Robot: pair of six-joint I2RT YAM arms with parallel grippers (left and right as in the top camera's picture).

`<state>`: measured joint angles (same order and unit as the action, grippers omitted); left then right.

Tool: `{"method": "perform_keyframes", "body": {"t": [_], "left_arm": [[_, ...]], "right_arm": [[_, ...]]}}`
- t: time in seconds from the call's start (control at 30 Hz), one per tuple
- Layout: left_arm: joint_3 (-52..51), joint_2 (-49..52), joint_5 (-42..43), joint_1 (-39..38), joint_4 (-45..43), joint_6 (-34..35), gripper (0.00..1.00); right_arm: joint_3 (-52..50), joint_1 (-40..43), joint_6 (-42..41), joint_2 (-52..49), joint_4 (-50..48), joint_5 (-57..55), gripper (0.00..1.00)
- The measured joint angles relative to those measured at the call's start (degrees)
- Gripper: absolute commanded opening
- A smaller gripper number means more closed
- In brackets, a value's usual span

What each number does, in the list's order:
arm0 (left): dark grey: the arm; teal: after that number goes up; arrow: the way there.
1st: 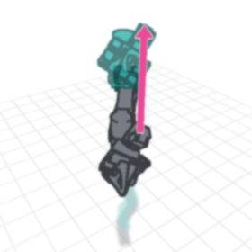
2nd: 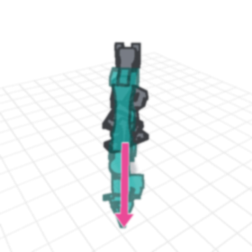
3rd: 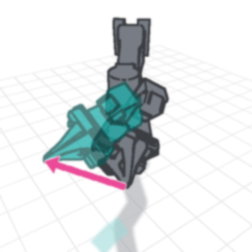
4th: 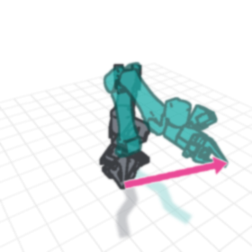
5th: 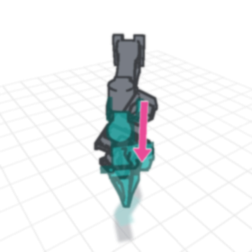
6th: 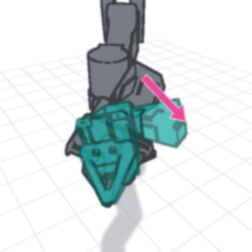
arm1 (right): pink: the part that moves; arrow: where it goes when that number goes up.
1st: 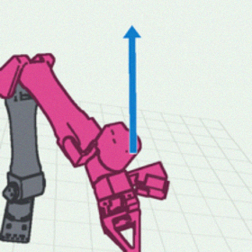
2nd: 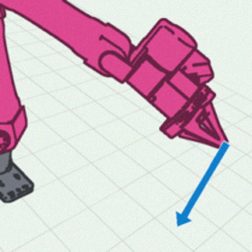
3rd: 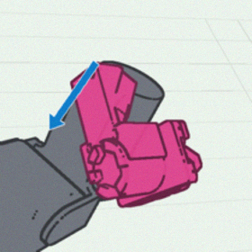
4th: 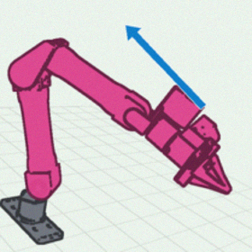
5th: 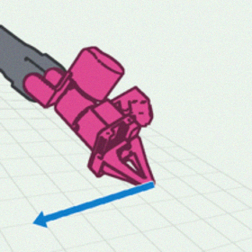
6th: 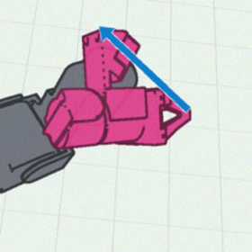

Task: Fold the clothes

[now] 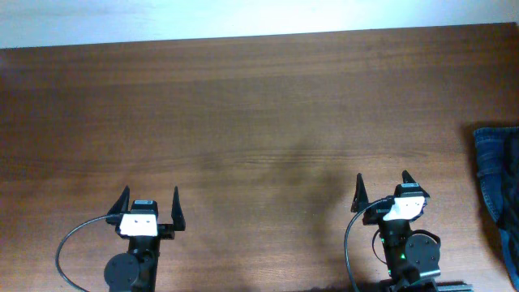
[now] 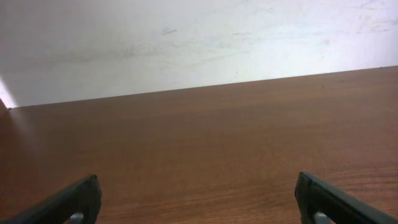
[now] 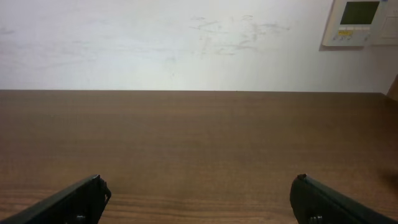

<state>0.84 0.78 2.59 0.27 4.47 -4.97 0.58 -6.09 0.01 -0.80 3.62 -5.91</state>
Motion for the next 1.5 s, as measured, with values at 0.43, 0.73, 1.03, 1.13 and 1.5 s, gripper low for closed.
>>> {"method": "perform_keyframes", "body": {"t": [0.43, 0.73, 1.03, 1.13, 1.5], "left_arm": [[0.00, 0.02, -3.08, 0.00, 0.13, 0.00, 0.99], [0.00, 0.02, -3.26, 0.00, 0.13, 0.00, 0.99], [0.00, 0.00, -3.26, 0.00, 0.13, 0.00, 0.99], [0.00, 0.02, -3.26, 0.00, 0.13, 0.00, 0.99], [0.00, 0.02, -3.26, 0.00, 0.13, 0.00, 0.99]], "right_arm": [[0.00, 0.00, -0.02, 0.00, 0.00, 0.00, 0.99], [0.00, 0.00, -0.07, 0.00, 0.00, 0.00, 0.99], [0.00, 0.00, 0.00, 0.00, 0.00, 0.00, 0.99], [0.00, 0.00, 0.02, 0.00, 0.00, 0.00, 0.99], [0.00, 0.00, 0.00, 0.00, 0.02, 0.00, 0.99]]}}
